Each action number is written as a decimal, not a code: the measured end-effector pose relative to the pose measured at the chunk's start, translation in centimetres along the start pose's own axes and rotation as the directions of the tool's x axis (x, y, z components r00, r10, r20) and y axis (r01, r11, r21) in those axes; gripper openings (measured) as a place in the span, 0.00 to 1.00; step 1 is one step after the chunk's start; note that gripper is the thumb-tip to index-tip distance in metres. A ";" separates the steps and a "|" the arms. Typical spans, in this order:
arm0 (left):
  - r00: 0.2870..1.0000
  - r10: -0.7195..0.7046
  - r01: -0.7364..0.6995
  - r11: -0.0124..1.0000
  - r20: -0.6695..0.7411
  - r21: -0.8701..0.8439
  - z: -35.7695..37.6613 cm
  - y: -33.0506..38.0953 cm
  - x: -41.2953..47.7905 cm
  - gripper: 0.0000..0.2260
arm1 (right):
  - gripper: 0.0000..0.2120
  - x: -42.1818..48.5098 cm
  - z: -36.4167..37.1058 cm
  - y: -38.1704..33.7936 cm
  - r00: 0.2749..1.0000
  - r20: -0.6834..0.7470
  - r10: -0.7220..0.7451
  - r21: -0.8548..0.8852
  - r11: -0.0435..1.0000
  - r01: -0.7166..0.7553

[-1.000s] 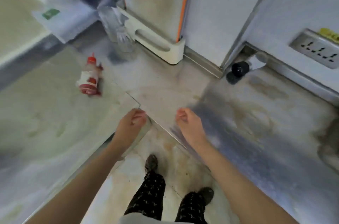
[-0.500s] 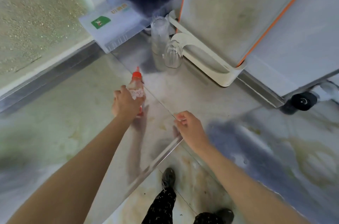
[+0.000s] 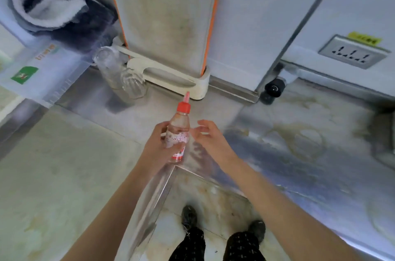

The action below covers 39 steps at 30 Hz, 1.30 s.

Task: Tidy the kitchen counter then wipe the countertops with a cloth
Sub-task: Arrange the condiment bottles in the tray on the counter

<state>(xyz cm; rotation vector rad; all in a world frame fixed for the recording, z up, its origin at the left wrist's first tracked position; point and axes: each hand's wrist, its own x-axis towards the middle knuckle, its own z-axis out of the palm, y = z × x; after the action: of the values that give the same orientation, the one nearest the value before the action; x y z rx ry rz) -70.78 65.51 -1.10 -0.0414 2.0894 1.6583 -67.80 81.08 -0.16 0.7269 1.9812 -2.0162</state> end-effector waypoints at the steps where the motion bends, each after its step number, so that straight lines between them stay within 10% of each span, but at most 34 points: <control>1: 0.999 0.000 -0.001 1.000 0.051 0.010 1.9 0.6 0.2 0.28 | 0.20 -0.7 -1.4 -0.2 1.000 -0.014 -0.002 0.031 1.000 0.002; 10: 0.878 0.089 -0.146 0.986 0.471 0.086 21.7 4.3 0.1 0.27 | 0.17 -5.9 -19.1 4.3 0.944 -0.326 0.048 0.271 0.962 0.045; 21: 0.752 0.165 -0.262 0.963 0.639 0.059 42.0 5.7 -0.5 0.28 | 0.20 -10.5 -38.5 7.9 0.827 -0.562 0.001 0.162 0.981 0.109; 32: 0.820 0.207 -0.341 0.925 0.533 0.165 53.0 7.2 2.2 0.11 | 0.26 -9.8 -58.3 7.9 0.401 -0.902 -0.160 -0.130 0.986 0.101; 39: 0.912 0.157 -0.261 0.934 0.380 0.242 50.2 5.5 4.5 0.08 | 0.27 -7.9 -61.0 11.4 0.377 -0.911 -0.169 -0.212 0.975 -0.073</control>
<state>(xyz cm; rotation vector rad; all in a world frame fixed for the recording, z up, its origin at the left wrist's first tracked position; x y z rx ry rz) -59.42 114.74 -5.84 0.5593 2.0777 1.3310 -43.98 138.74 -4.21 2.1383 2.6945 -1.3746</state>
